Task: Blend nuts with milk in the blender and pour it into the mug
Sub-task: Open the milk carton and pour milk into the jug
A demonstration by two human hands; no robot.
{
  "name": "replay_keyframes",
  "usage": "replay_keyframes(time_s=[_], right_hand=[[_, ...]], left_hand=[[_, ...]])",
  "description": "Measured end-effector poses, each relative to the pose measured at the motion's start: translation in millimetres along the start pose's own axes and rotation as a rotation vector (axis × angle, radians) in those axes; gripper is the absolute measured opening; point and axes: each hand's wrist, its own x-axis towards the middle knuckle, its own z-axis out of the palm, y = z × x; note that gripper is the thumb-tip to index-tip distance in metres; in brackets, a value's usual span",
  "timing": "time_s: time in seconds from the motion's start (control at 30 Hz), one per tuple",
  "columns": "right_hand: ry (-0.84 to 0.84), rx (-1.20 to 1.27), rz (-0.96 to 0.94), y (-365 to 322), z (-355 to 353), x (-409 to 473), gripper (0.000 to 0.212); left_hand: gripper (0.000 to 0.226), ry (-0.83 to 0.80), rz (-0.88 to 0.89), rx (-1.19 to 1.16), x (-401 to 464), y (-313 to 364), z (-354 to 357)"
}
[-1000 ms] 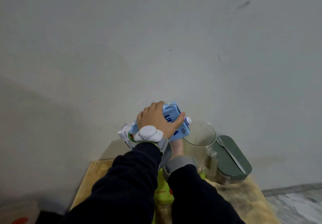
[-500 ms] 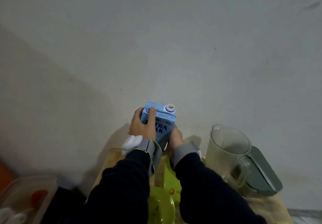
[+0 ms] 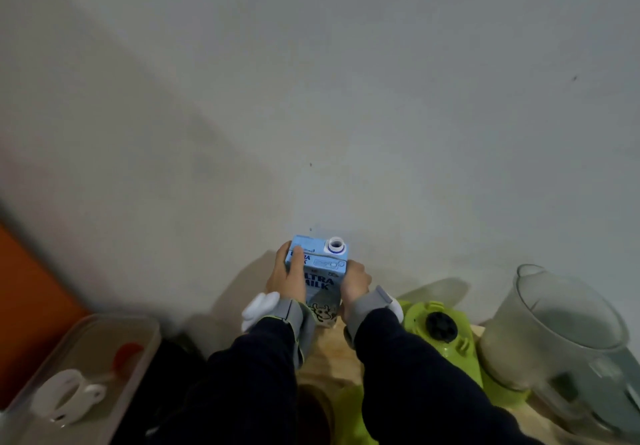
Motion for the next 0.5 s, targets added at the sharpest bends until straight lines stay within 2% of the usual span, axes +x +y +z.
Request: replay_keyframes(time_s=[0.1,0.17,0.27,0.3,0.37,0.43,0.5], right_hand=[[-0.068,-0.111,-0.041,3,2,-16,0.051],[-0.053,-0.155,-0.062,-4,-1,-30,0.044],[0.108,-0.103,-0.077,-24,-12,-37,0.036],[0.115,-0.081,-0.112,-33,-16,-42,0.037],[0.163,-0.066,-0.320,-44,-21,-49,0.036],[0.137,-0.120,-0.519,-53,-28,-63,0.034],[0.089,-0.200,-0.640,-61,-35,-81,0.036]], left_hand=[[0.038,-0.006,-0.011,0.022,3,-11,-5],[0.040,-0.052,-0.013,0.041,6,-10,-8],[0.044,-0.133,-0.031,0.025,11,0,-12],[0.044,-0.151,-0.030,0.037,13,2,-14],[0.045,-0.192,-0.023,0.076,14,3,-17],[0.044,-0.212,-0.017,0.088,15,3,-17],[0.044,-0.216,-0.020,0.084,14,3,-17]])
